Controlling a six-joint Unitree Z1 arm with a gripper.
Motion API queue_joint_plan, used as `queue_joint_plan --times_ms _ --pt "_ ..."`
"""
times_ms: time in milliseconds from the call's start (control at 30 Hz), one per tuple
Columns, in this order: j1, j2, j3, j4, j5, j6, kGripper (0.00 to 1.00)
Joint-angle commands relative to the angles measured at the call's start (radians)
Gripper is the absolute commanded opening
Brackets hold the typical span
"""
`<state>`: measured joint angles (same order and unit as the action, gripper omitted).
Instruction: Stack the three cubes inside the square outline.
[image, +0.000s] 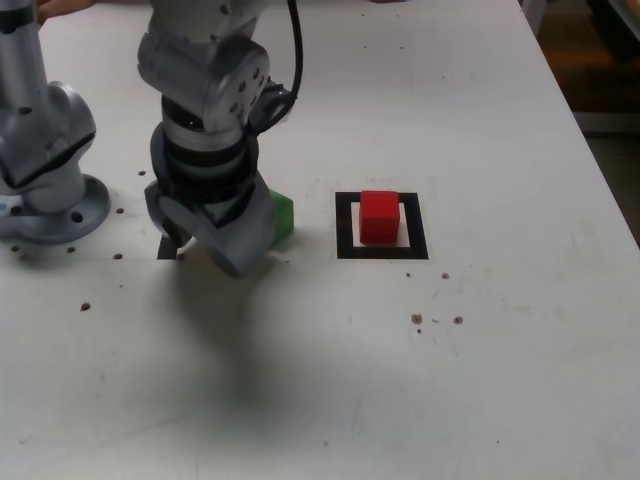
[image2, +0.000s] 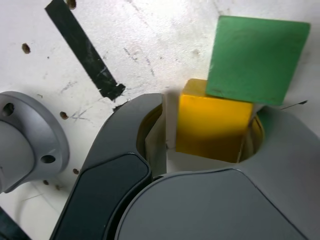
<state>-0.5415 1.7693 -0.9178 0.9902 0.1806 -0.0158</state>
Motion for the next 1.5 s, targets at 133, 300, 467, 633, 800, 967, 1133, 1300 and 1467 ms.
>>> queue_joint_plan --times_ms 133,300,467,633,800,967,1133,1300,1467 --pt "0.002 0.005 0.001 -0.016 -0.003 -0.005 0.29" --pt "0.002 -0.002 -0.004 -0.007 -0.007 -0.014 0.24" --pt "0.002 -0.064 -0.041 0.119 -0.017 -0.05 0.21" --pt "0.002 -0.146 -0.191 0.378 -0.055 -0.112 0.21" --pt "0.031 -0.109 -0.435 0.528 -0.087 -0.162 0.21" --pt "0.092 -0.001 -0.662 0.577 -0.093 -0.208 0.21" --pt "0.155 0.097 -0.822 0.582 -0.071 -0.235 0.21" --pt "0.204 0.136 -0.862 0.588 -0.047 -0.239 0.21" --pt "0.238 0.161 -0.849 0.583 -0.048 -0.231 0.21"
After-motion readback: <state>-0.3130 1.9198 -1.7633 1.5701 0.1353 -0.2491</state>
